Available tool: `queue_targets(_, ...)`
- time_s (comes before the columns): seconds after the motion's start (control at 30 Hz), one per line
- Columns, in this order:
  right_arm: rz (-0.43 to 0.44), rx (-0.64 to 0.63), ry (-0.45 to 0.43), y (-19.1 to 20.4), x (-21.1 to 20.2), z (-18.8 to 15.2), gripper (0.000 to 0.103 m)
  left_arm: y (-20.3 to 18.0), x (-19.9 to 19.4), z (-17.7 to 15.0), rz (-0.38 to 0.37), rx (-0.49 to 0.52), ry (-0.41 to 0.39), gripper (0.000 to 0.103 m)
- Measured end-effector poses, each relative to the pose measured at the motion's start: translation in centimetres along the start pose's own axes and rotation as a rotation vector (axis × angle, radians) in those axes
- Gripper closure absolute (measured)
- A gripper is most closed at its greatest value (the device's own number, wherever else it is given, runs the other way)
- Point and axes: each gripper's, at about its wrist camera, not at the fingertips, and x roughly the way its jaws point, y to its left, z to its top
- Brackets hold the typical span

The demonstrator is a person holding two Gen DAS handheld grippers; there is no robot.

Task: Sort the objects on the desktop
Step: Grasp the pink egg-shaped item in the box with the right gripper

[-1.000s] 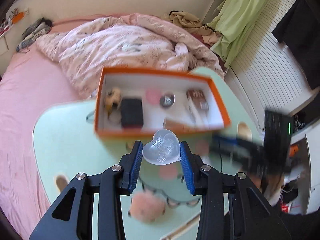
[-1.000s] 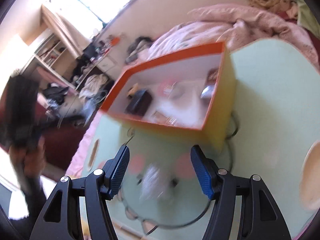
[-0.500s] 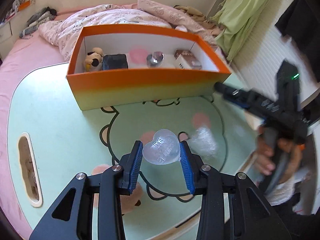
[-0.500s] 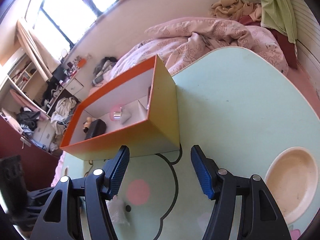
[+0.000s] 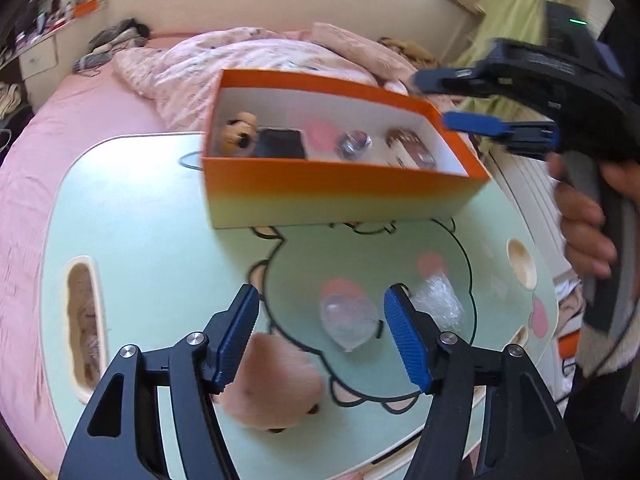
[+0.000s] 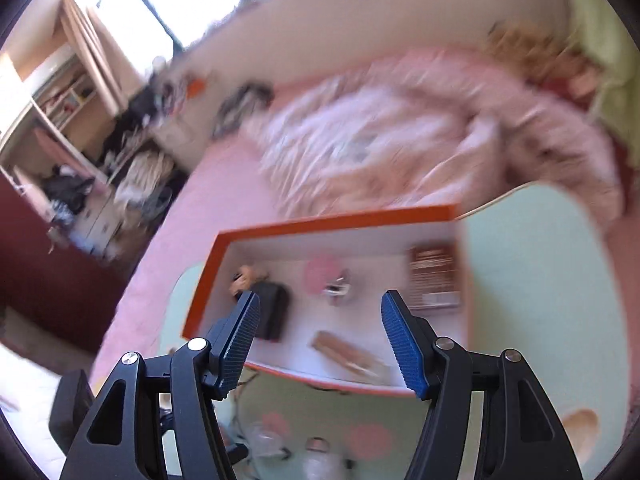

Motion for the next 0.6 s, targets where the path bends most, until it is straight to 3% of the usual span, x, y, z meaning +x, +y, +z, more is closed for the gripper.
queue_targets(0.13,-0.034,-0.047,0.133,1.7,4.5,1.8,0.059,1.1,-1.0,-0.2,0.048,0.005,-0.056,0.037)
queue_targets(0.17,-0.047,-0.058,0.148,1.8,5.2,1.9,0.064,1.5,-1.1,-0.3,0.048,-0.002,-0.059,0.037)
queue_targets(0.2,-0.052,-0.074,0.144,2.0,5.7,2.1,0.078,1.9,-1.1,-0.3,0.039,-0.012,-0.055,0.037)
queue_targets(0.23,-0.055,-0.093,0.137,2.2,6.2,2.2,0.081,2.3,-1.1,-0.3,0.027,-0.023,-0.049,0.037)
queue_targets(0.37,-0.088,-0.107,0.199,2.0,8.7,3.1,0.081,3.1,-1.1,-0.4,0.008,-0.035,-0.049,0.037)
queue_targets(0.47,-0.164,-0.107,0.229,1.6,10.5,3.4,0.076,3.6,-1.1,-0.3,0.007,-0.018,-0.069,0.037)
queue_targets(0.5,-0.187,-0.112,0.242,1.5,11.1,3.4,0.065,4.0,-1.0,-0.3,0.011,-0.024,-0.068,0.037)
queue_targets(0.6,-0.130,-0.100,0.309,1.4,12.4,3.1,0.059,5.1,-0.8,-0.3,0.014,-0.052,-0.057,0.037)
